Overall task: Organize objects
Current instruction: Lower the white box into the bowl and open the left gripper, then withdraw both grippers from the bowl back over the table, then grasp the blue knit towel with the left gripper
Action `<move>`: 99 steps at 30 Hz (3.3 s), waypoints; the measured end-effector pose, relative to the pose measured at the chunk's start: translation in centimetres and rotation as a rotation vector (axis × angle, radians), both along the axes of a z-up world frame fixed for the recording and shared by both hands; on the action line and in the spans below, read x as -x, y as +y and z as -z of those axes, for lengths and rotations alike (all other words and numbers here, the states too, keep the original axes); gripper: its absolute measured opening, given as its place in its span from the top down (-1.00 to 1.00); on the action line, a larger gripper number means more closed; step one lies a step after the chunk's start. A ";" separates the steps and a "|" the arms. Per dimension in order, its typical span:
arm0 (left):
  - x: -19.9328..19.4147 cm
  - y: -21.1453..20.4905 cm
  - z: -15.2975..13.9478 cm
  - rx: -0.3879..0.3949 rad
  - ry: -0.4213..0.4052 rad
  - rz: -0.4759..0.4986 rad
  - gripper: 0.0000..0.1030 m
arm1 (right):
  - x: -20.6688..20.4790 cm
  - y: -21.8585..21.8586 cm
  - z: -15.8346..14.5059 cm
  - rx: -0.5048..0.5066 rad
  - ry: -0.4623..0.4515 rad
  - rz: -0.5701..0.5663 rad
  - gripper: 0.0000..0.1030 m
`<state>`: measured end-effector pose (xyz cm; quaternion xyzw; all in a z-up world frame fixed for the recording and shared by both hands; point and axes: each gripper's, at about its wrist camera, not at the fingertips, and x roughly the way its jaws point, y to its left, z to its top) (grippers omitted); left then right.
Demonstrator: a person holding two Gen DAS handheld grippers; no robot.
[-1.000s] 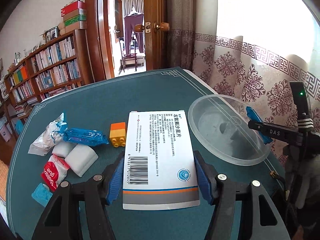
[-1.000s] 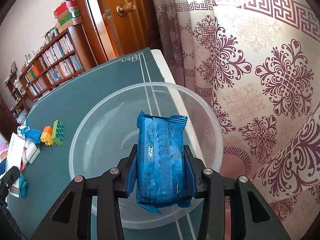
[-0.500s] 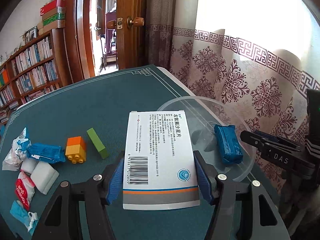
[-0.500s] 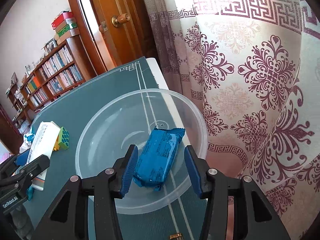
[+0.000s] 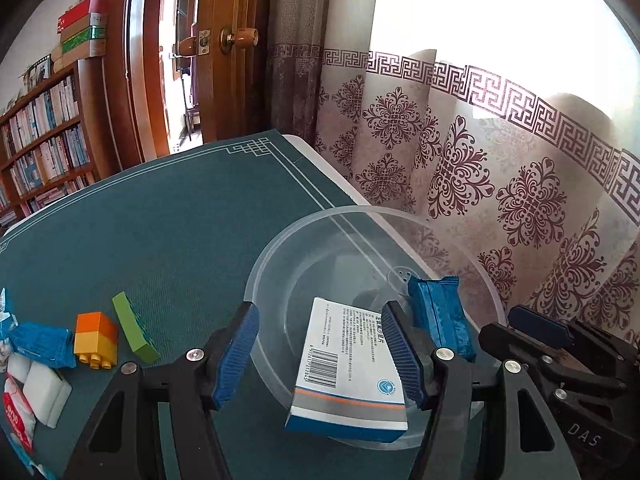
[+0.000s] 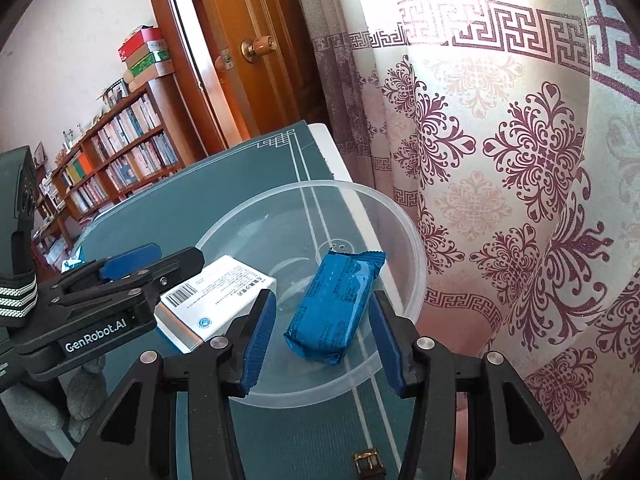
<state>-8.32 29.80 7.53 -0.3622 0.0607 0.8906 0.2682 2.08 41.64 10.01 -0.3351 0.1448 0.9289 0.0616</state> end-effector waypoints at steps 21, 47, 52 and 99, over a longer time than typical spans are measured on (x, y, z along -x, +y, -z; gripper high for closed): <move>-2.2 -1.8 2.1 0.096 0.056 -0.037 -0.67 | -1.1 -1.0 0.3 0.006 -0.009 -0.018 0.03; -3.7 -10.9 1.3 0.058 0.022 -0.226 -0.85 | -1.1 -7.0 -1.0 -0.006 -0.013 -0.116 0.01; -4.2 -14.1 1.6 0.061 0.011 -0.291 -0.85 | -0.8 -9.3 -1.0 -0.011 -0.015 -0.157 0.00; -5.3 -30.8 6.2 -0.067 -0.171 -0.692 -0.78 | 1.4 -23.9 4.2 -0.027 -0.156 -0.417 -0.09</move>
